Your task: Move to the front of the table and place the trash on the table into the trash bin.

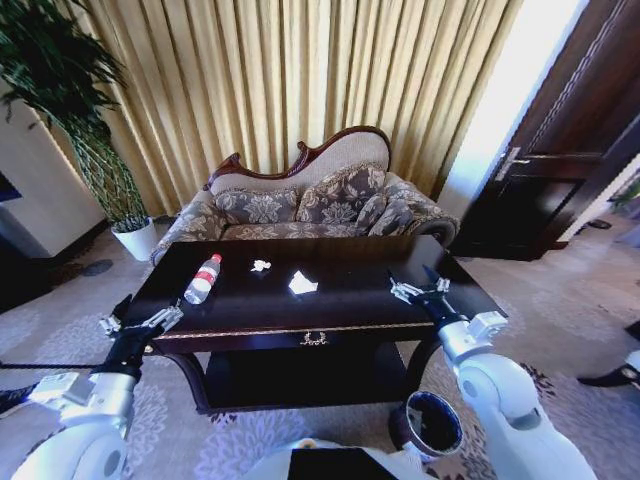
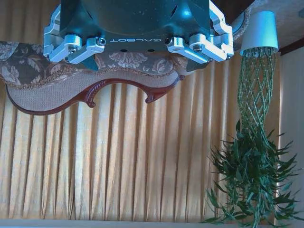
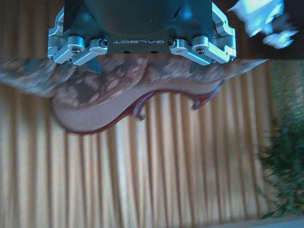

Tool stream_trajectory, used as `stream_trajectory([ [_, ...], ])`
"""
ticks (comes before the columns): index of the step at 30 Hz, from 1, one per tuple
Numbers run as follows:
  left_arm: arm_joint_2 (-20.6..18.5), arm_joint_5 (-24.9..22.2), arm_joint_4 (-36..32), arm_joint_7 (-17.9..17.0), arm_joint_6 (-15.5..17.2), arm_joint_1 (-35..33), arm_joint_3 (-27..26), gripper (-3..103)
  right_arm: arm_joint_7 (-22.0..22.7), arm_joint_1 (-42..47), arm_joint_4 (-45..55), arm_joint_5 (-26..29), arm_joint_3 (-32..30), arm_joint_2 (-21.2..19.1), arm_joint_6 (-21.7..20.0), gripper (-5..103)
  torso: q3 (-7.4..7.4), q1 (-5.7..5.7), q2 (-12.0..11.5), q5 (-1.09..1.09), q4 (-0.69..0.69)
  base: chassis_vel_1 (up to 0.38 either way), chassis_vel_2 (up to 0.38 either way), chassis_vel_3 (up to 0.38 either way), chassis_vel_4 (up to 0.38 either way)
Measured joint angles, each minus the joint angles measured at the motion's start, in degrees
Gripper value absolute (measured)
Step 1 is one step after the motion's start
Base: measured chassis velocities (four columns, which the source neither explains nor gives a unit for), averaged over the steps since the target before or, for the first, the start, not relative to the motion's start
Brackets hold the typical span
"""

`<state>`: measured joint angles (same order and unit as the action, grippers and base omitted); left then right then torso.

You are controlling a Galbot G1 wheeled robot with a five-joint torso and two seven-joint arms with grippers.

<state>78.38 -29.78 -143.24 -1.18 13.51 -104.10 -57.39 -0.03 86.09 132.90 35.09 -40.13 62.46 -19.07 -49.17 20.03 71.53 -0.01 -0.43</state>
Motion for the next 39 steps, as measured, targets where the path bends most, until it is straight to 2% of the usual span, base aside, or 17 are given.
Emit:
stream_trajectory([
  [3, 0.0, 0.0, 0.0, 0.0, -0.1, -0.3, -0.1, 100, -0.3, 0.0, 0.2, 2.2, 0.4, -1.6, -1.4, 100, 0.00, 0.00, 0.0, 0.00, 0.00, 0.000, 0.000, 0.000, 0.000],
  [5, 0.5, 0.1, 0.0, -0.1, -0.1, -0.4, -0.1, 100, -0.5, -1.6, -0.3, 5.0, 2.1, -4.5, -2.3, 100, 0.00, 0.00, 0.0, 0.00, -0.01, 0.000, 0.000, 0.000, 0.000],
  [13, 0.7, 0.3, 0.0, -0.5, -0.2, -0.8, -0.4, 100, -0.5, -8.3, -3.4, 6.8, 8.8, -9.5, -2.9, 100, 0.00, 0.00, 0.0, 0.01, 0.00, 0.000, 0.000, 0.000, 0.000],
  [15, 0.2, 0.3, 0.0, -0.5, -0.2, -1.1, -0.7, 100, -0.4, -11.4, -5.4, 6.9, 13.2, -11.8, -3.5, 100, 0.00, 0.00, 0.0, 0.00, -0.01, 0.000, 0.000, 0.000, 0.000],
  [17, 0.1, 0.3, 0.0, -0.5, -0.2, -1.1, -0.8, 100, -0.4, -12.6, -6.2, 6.9, 14.8, -12.5, -3.5, 100, 0.00, 0.00, 0.0, 0.00, -0.01, 0.000, 0.000, 0.000, 0.000],
  [21, -0.4, 0.3, 0.0, -0.6, -0.1, -1.2, -1.1, 100, -0.3, -20.1, -9.8, 6.9, 23.1, -15.4, -4.0, 100, -0.01, 0.01, 0.0, 0.00, -0.01, 0.000, 0.000, 0.000, 0.000],
  [22, -0.4, 0.3, 0.0, -0.6, -0.1, -1.2, -1.1, 100, -0.3, -20.1, -9.8, 6.9, 23.1, -15.4, -4.0, 100, -0.01, 0.01, 0.0, 0.00, -0.01, 0.000, 0.000, 0.000, 0.000],
  [26, -0.5, 0.3, 0.0, -0.8, 0.2, -1.2, -0.9, 100, 1.9, -29.0, -12.1, 6.9, 31.7, -15.0, -6.4, 100, -0.01, 0.01, 0.0, -0.01, 0.01, 0.000, 0.000, 0.000, 0.000],
  [27, -0.5, 0.3, 0.0, -0.8, 0.2, -1.2, -0.9, 100, 1.9, -29.0, -12.1, 6.9, 31.7, -15.0, -6.4, 100, -0.01, 0.01, 0.0, -0.01, 0.01, 0.000, 0.000, 0.000, 0.000],
  [33, -0.7, 0.4, 0.0, -1.1, 0.3, -1.1, -0.8, 100, 5.7, -36.7, -16.0, 6.9, 42.0, -11.6, -8.6, 100, -0.01, 0.01, 0.0, -0.01, 0.00, 0.000, 0.000, 0.000, 0.000],
  [39, -0.6, 0.4, 0.0, -1.5, 0.3, -1.0, -0.8, 100, 9.0, -40.8, -19.0, 7.0, 47.0, -9.7, -8.9, 100, -0.01, 0.01, 0.0, -0.01, 0.01, 0.000, 0.000, 0.000, 0.000],
])
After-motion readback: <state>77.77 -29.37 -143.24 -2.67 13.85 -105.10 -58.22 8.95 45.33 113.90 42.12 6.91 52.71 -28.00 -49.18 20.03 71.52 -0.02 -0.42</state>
